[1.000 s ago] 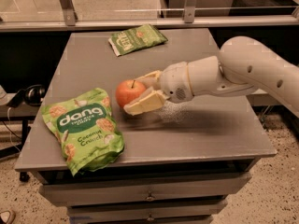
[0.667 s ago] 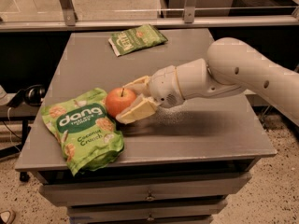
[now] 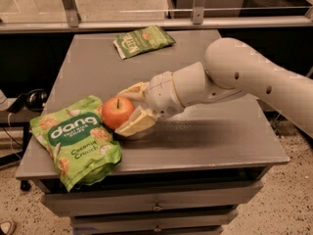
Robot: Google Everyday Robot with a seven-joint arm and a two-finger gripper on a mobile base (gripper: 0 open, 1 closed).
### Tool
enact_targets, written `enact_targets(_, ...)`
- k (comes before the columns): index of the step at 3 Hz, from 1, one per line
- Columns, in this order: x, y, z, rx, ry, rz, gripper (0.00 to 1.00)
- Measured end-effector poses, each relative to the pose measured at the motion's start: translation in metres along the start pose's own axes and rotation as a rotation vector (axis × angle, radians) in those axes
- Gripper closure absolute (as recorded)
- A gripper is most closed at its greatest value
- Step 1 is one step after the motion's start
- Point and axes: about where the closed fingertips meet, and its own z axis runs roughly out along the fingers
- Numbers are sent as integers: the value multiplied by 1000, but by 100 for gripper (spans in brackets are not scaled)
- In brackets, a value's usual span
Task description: Move apple near green rice chip bag
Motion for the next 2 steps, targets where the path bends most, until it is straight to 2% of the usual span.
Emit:
enact_targets(1, -2, -4, -1, 8, 24, -70, 12)
enact_targets(2, -1, -8, -3, 13, 43, -108, 0)
